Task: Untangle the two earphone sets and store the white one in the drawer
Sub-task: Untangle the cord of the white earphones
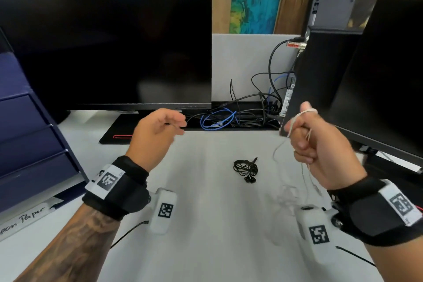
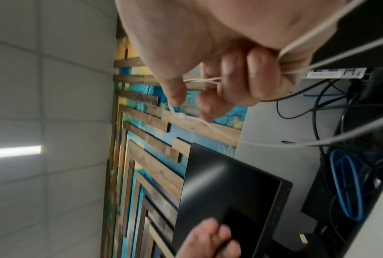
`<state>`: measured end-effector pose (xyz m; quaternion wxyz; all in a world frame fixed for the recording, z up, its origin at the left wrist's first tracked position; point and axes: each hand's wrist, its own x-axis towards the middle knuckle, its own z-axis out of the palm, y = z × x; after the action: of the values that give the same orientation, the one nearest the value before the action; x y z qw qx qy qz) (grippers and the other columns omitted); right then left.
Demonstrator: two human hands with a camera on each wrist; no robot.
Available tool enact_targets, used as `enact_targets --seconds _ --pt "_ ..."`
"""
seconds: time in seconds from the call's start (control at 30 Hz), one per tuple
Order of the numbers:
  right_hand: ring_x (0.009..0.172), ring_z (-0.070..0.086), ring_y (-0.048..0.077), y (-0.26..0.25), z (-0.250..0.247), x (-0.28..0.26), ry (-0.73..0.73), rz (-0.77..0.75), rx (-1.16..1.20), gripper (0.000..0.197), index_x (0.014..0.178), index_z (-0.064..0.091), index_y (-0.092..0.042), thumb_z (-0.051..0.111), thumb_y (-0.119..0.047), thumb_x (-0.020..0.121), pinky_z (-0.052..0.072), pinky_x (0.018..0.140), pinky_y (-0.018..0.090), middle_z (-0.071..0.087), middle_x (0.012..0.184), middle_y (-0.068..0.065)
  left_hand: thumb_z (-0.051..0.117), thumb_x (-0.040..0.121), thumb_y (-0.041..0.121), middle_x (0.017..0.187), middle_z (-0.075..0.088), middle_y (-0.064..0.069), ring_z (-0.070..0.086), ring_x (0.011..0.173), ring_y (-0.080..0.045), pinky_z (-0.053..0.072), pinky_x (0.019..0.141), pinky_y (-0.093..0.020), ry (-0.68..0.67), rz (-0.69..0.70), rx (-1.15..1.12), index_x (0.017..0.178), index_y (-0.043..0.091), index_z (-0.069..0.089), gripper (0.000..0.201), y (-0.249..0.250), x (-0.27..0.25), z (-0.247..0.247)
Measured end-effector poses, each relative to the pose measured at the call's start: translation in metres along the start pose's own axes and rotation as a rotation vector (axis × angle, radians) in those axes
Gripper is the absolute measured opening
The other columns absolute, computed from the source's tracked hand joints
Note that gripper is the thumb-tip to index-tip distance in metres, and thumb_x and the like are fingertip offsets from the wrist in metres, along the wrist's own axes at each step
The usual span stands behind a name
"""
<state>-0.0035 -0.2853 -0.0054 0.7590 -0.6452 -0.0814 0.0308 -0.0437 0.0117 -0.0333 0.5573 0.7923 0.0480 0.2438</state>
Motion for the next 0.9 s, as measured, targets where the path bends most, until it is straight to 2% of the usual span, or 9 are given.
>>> enact_targets --seconds 0.07,0.17,0.27,0.4,0.53,0.63,0.7,0.8,0.9 --pt "0.046 0.023 0.014 0.008 0.012 -0.006 -0.069 -0.026 -0.102 0.034 0.076 0.068 -0.011 0.056 -0.035 0.097 0.011 0.048 0.03 0.059 0.064 0.011 0.063 0.093 0.007 0.098 0.073 -0.006 0.069 0.084 -0.016 0.051 0.074 -0.03 -0.15 0.055 -0.066 0.099 0.012 0.069 0.01 0.011 -0.013 0.019" --pt "0.054 0.033 0.017 0.016 0.027 -0.021 -0.17 -0.044 -0.153 0.026 0.089 0.074 -0.009 0.056 -0.027 0.096 0.027 0.044 0.017 0.077 0.088 0.016 0.075 0.084 0.036 0.109 0.07 0.002 0.068 0.095 -0.013 0.054 0.082 -0.028 -0.428 0.066 -0.114 0.113 0.02 0.066 0.035 0.016 -0.036 0.049" --pt "0.058 0.042 0.014 0.02 0.035 -0.031 -0.292 -0.062 -0.176 0.026 0.099 0.076 -0.013 0.057 -0.03 0.095 0.035 0.048 0.015 0.078 0.098 0.011 0.075 0.084 0.028 0.114 0.069 0.002 0.067 0.103 -0.013 0.054 0.092 -0.034 -0.596 0.076 -0.104 0.121 0.021 0.061 0.041 0.015 -0.052 0.068" --pt "0.053 0.042 0.015 0.018 0.031 -0.03 -0.283 -0.158 -0.236 0.025 0.097 0.076 -0.016 0.054 -0.029 0.096 0.033 0.047 0.024 0.076 0.089 0.002 0.062 0.09 -0.005 0.079 0.07 -0.021 0.067 0.072 -0.018 0.052 0.076 -0.03 -0.313 0.031 -0.23 0.093 0.001 0.067 0.008 0.015 -0.046 0.064" --pt "0.05 0.049 0.012 0.007 0.01 -0.015 -0.002 -0.35 -0.45 0.016 0.09 0.073 -0.012 0.058 -0.01 0.098 0.054 0.053 0.032 0.055 0.059 -0.003 0.058 0.094 0.0 0.06 0.057 -0.002 0.049 0.049 -0.013 0.057 0.057 -0.034 0.004 0.012 -0.34 0.092 0.008 0.067 0.012 0.025 -0.024 0.032" --pt "0.05 0.038 0.01 -0.002 0.004 -0.006 0.047 -0.263 -0.202 0.02 0.095 0.068 -0.009 0.05 -0.004 0.1 0.061 0.064 0.035 0.05 0.061 -0.001 0.065 0.092 0.005 0.056 0.044 -0.001 0.038 0.045 -0.011 0.043 0.045 -0.026 0.047 -0.003 -0.349 0.087 0.013 0.067 0.01 0.024 -0.011 0.01" --pt "0.047 0.03 0.01 -0.003 0.006 -0.005 -0.003 -0.151 0.045 0.022 0.093 0.066 -0.012 0.047 -0.005 0.102 0.06 0.067 0.035 0.047 0.063 -0.001 0.072 0.088 0.015 0.052 0.044 0.003 0.034 0.045 -0.011 0.033 0.044 -0.022 0.043 0.006 -0.236 0.08 0.015 0.068 0.009 0.021 -0.007 0.006" --pt "0.044 0.024 0.008 -0.002 0.009 -0.005 -0.026 -0.061 0.213 0.024 0.086 0.064 -0.013 0.048 -0.017 0.104 0.056 0.06 0.03 0.041 0.061 -0.001 0.077 0.083 0.03 0.049 0.044 -0.004 0.034 0.047 -0.009 0.036 0.049 -0.016 0.043 0.112 0.038 0.07 0.012 0.067 0.025 0.013 -0.007 0.007" --pt "0.046 0.024 0.011 0.001 0.001 -0.003 0.025 -0.143 -0.102 0.029 0.077 0.066 -0.007 0.058 -0.027 0.097 0.027 0.046 0.025 0.036 0.064 0.011 0.075 0.08 0.049 0.056 0.059 -0.005 0.05 0.051 -0.01 0.049 0.058 -0.026 0.055 0.138 0.28 0.064 0.02 0.066 0.035 0.004 -0.006 0.002"
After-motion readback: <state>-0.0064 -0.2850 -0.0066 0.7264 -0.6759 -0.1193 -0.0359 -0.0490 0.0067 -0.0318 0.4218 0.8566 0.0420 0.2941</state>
